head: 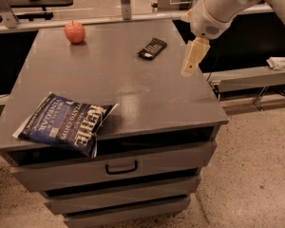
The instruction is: Move rxbar chocolate near apple
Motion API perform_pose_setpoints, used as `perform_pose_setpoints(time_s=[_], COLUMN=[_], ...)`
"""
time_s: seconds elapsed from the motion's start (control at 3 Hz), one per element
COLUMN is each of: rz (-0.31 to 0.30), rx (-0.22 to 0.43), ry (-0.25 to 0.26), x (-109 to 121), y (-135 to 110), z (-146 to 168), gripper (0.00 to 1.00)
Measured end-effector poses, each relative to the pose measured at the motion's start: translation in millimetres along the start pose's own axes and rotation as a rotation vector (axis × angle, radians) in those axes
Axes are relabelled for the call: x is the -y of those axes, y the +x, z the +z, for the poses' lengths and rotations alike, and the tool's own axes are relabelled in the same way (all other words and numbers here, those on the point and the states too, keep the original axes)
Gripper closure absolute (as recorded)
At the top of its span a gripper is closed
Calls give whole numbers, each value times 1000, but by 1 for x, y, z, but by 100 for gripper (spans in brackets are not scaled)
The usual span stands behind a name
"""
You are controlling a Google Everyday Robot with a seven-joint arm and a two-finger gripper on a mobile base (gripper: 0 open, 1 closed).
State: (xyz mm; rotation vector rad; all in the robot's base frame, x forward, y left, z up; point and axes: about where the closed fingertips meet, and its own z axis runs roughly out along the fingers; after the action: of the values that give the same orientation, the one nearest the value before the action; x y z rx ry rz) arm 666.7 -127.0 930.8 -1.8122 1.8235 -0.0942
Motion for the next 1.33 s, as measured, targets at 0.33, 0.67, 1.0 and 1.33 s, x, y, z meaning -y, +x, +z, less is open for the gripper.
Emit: perform_pose_setpoints(time_s=[0.33, 0.67, 1.0, 1.33], rz=[88, 215, 362, 486], rx=[111, 248, 398, 500], ry=[59, 98, 89, 34], x=[35, 73, 101, 109], y=[-13, -27, -36, -46], z=[25, 52, 81, 112], gripper=[0, 0, 0, 0])
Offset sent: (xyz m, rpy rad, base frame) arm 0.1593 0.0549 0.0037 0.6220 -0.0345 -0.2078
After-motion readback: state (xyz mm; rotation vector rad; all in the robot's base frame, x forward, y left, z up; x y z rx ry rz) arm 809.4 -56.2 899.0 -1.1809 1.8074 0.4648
